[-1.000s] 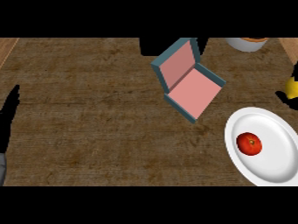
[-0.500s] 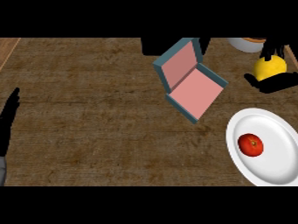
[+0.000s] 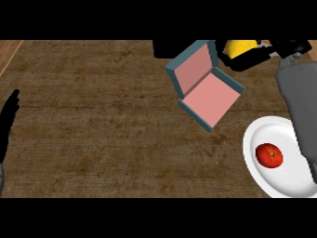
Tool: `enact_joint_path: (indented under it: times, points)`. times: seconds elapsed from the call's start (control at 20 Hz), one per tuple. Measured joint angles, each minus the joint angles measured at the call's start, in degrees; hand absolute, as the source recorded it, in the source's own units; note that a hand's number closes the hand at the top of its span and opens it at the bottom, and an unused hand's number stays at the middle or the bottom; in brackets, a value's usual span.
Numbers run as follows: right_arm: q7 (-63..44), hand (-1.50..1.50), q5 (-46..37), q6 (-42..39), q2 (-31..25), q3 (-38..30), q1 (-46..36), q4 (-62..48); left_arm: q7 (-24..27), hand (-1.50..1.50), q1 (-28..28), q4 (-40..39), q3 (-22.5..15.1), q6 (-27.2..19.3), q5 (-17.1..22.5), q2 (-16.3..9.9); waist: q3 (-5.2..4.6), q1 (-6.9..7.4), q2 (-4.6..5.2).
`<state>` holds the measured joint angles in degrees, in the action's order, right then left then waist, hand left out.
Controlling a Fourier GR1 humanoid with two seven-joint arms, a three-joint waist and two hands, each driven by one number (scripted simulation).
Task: Pick the lemon from the plate and place it in the cardboard box
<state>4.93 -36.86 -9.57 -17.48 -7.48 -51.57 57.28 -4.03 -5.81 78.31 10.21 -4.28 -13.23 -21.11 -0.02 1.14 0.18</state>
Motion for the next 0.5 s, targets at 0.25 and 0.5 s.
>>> enact_joint_path:
  times: [0.25, 0.5]
  points:
    - [0.59, 1.5, -1.75, 5.02, 3.77, -0.15, -6.83, -12.12, -0.38, 0.0, -0.21, 0.69, -0.97, -0.6, -0.92, 1.42, 0.02, 0.68, 0.28]
    - [2.35, 1.5, -4.7, 11.61, 6.11, -0.21, -11.98, -24.41, 0.37, 0.0, -1.11, -0.68, -1.23, -0.89, -1.44, 2.21, 0.02, 1.24, 0.64]
